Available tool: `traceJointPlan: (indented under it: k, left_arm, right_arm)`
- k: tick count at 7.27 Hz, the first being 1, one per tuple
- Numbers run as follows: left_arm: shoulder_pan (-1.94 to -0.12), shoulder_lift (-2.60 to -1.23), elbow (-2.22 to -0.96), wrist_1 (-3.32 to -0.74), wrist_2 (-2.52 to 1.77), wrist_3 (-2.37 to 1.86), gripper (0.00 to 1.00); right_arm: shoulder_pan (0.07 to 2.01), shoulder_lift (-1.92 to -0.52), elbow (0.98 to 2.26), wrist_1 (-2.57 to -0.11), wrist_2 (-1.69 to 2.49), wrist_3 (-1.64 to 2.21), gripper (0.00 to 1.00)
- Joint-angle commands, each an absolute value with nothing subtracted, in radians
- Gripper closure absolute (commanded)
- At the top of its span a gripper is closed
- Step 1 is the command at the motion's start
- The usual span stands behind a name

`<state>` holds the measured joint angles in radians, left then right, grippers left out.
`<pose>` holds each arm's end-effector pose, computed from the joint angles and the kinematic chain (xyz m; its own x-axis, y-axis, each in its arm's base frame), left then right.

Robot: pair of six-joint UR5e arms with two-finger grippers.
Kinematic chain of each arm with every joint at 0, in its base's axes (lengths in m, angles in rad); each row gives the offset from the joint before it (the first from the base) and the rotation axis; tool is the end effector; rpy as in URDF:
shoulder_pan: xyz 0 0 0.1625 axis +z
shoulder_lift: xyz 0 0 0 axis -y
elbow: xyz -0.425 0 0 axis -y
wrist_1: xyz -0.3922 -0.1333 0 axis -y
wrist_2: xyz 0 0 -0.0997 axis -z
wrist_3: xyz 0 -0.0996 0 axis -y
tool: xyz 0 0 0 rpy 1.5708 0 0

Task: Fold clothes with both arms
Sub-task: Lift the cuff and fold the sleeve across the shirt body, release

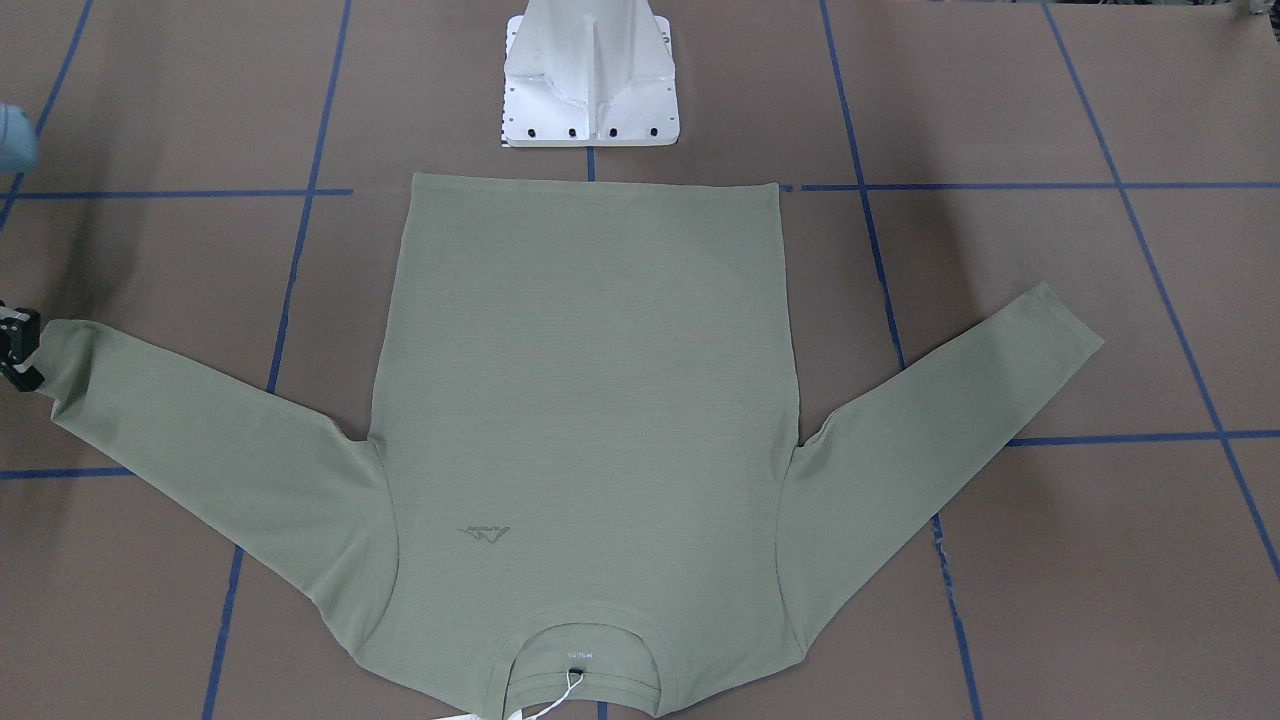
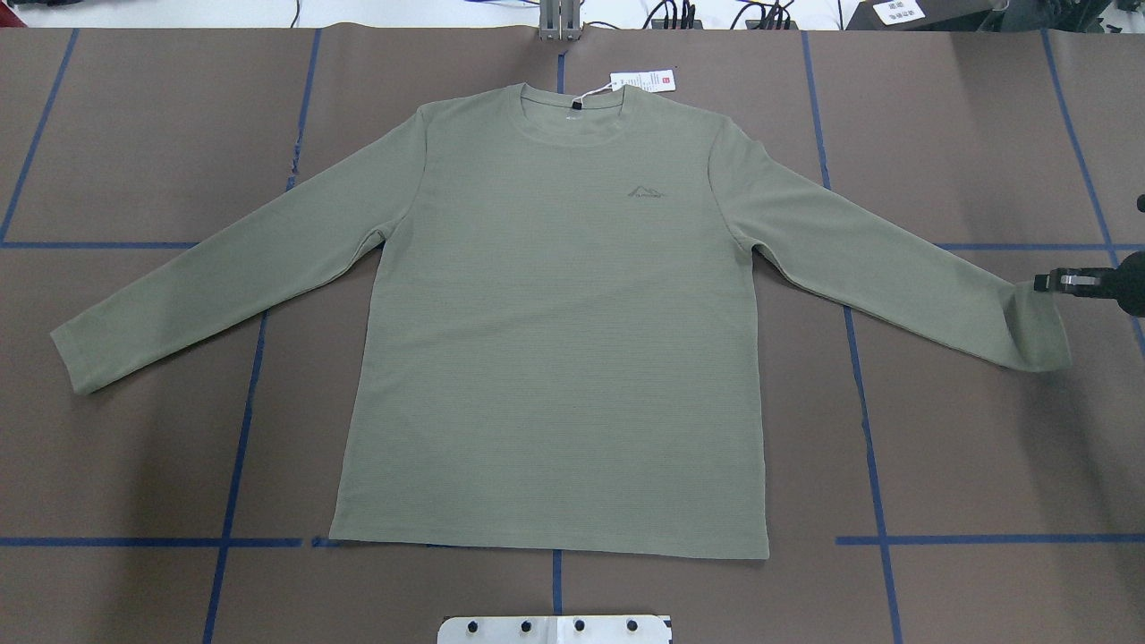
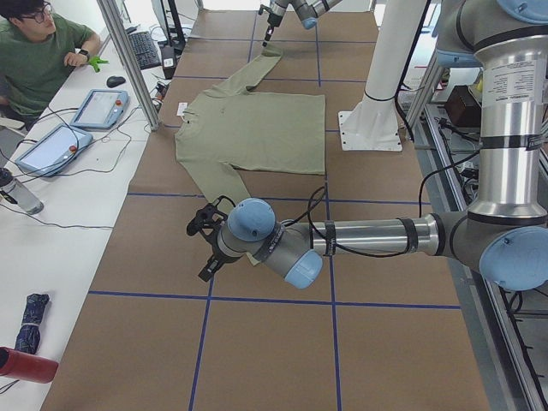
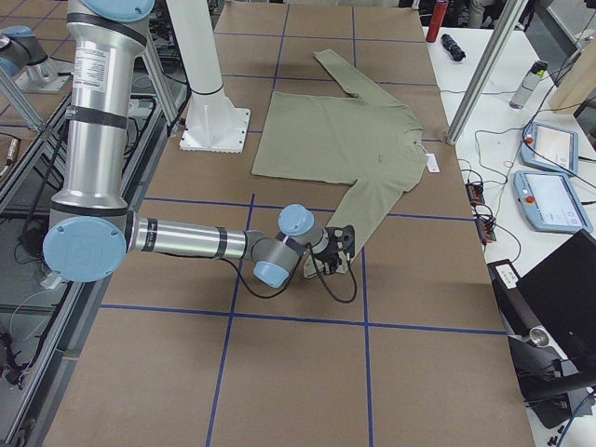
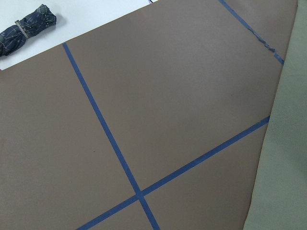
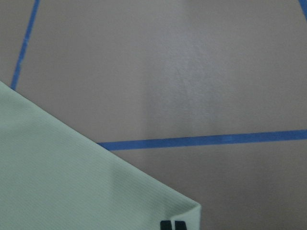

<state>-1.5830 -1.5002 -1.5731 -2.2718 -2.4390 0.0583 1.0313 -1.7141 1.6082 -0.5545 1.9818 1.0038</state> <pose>-0.0631 -0.4790 0.6062 0.6511 0.4896 -0.5799 -0.0281 0.7792 0.6262 -0.1574 -0.4449 0.6019 0.6012 0.0456 0.7978 -0.3575 0.9083 0.2174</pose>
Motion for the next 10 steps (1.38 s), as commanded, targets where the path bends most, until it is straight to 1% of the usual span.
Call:
traceJointPlan:
  k: [1, 2, 3, 4, 5, 6, 7, 8, 9, 10]
  left_arm:
    - [-1.582, -1.502, -1.572, -2.272, -2.439, 0.057, 0.00]
    - [-1.583, -1.502, -1.574, -2.272, -2.439, 0.058, 0.00]
    - [-1.583, -1.502, -1.574, -2.272, -2.441, 0.058, 0.00]
    - [-1.583, -1.502, -1.574, -2.272, -2.441, 0.058, 0.00]
    - [-1.582, -1.502, -1.572, -2.272, -2.439, 0.058, 0.00]
    - [-1.582, -1.502, -1.572, -2.272, -2.441, 0.058, 0.00]
    - [-1.583, -1.500, -1.571, -2.272, -2.441, 0.058, 0.00]
    - [-1.583, -1.500, -1.565, -2.272, -2.441, 0.060, 0.00]
    - [-1.583, -1.500, -1.559, -2.272, -2.441, 0.060, 0.00]
    - [-1.583, -1.500, -1.557, -2.272, -2.441, 0.060, 0.00]
  right_arm:
    - [1.031, -1.644, 1.918, -1.010, 1.973, 1.037, 1.00]
    - [1.017, -1.503, 1.960, -1.202, 1.959, 1.066, 1.00]
    - [0.953, -1.310, 1.960, -1.396, 1.912, 1.175, 1.00]
    - [0.857, -1.103, 1.936, -1.601, 1.820, 1.271, 1.00]
    - [0.821, -0.892, 1.855, -1.737, 1.780, 1.373, 1.00]
    - [0.795, -0.688, 1.688, -1.749, 1.760, 1.487, 1.00]
    - [0.761, -0.473, 1.444, -1.744, 1.697, 1.544, 1.00]
    - [0.732, -0.318, 1.238, -1.735, 1.654, 1.592, 1.00]
    - [0.680, -0.289, 1.173, -1.679, 1.590, 1.601, 1.00]
    - [0.598, -0.291, 1.120, -1.634, 1.442, 1.611, 1.00]
